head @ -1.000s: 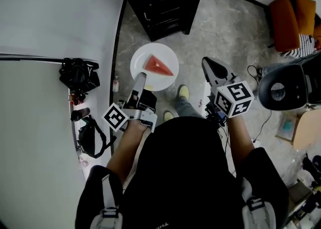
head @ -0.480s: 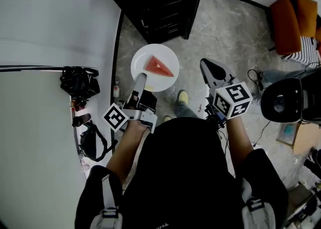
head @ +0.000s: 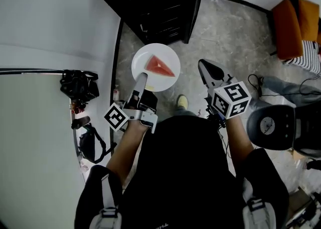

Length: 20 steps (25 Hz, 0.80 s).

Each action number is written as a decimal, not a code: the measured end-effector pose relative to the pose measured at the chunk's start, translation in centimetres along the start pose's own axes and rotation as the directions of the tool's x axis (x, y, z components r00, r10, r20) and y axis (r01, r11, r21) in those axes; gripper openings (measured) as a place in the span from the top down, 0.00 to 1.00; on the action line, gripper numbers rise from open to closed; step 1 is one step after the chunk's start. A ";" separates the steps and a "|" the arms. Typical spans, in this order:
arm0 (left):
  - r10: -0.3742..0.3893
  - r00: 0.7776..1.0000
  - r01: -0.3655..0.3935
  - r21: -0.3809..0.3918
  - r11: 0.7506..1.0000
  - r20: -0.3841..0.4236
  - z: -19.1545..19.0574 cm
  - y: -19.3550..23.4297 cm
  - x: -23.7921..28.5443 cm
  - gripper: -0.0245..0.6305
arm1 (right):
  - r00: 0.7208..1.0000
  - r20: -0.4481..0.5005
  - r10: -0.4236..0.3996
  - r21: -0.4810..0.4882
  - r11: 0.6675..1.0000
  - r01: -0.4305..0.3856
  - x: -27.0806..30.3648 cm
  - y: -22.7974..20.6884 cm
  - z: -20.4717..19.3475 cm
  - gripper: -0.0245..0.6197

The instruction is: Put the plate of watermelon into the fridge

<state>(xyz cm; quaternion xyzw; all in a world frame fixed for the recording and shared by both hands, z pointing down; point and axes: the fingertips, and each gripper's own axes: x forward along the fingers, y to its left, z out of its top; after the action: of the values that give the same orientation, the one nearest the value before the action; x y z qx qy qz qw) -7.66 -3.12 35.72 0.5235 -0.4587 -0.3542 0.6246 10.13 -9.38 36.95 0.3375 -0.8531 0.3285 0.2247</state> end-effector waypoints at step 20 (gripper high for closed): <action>0.011 1.000 -0.011 0.006 1.000 0.000 -0.2 -0.5 0.2 0.90 | 0.999 0.040 0.010 0.004 1.000 -0.010 0.0 -0.3 0.9 0.94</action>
<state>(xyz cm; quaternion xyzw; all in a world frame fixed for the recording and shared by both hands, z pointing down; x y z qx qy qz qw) -7.37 -3.35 35.27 0.5229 -0.4627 -0.3494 0.6249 10.23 -10.23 36.45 0.3403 -0.8582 0.3247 0.2054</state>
